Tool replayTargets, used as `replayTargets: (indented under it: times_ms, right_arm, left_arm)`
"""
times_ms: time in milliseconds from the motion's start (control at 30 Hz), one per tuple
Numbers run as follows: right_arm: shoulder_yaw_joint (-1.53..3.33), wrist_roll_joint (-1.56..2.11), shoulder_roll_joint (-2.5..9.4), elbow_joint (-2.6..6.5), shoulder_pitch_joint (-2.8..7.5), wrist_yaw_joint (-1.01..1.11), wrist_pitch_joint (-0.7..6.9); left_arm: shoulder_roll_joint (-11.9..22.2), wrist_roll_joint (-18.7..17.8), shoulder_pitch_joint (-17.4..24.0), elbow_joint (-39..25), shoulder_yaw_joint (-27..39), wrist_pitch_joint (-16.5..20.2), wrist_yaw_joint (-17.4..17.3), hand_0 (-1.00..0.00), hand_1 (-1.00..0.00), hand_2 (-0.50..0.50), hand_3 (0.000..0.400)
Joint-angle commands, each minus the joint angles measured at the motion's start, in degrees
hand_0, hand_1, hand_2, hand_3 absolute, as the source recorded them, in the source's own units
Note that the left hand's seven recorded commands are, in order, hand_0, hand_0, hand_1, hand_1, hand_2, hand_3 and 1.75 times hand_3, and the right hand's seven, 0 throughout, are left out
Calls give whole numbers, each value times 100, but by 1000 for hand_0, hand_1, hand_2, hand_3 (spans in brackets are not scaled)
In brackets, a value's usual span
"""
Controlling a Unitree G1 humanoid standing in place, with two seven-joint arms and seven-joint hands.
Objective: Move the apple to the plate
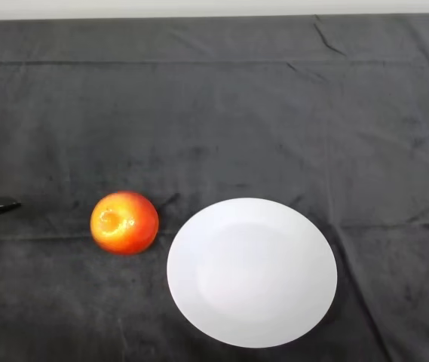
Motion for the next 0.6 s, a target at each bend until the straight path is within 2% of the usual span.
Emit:
replayTargets:
  times_ms: [33, 600]
  right_arm:
    - [-83, -24, -186, -10, 9, 2, 29]
    - [-81, -22, -185, -9, 9, 3, 29]
  left_arm:
    - [-97, 15, 120, -58, -152, -132, -115, 0, 0, 0, 0]
    - [-630, 422, -316, 179, -538, 199, -286, 0, 0, 0, 0]
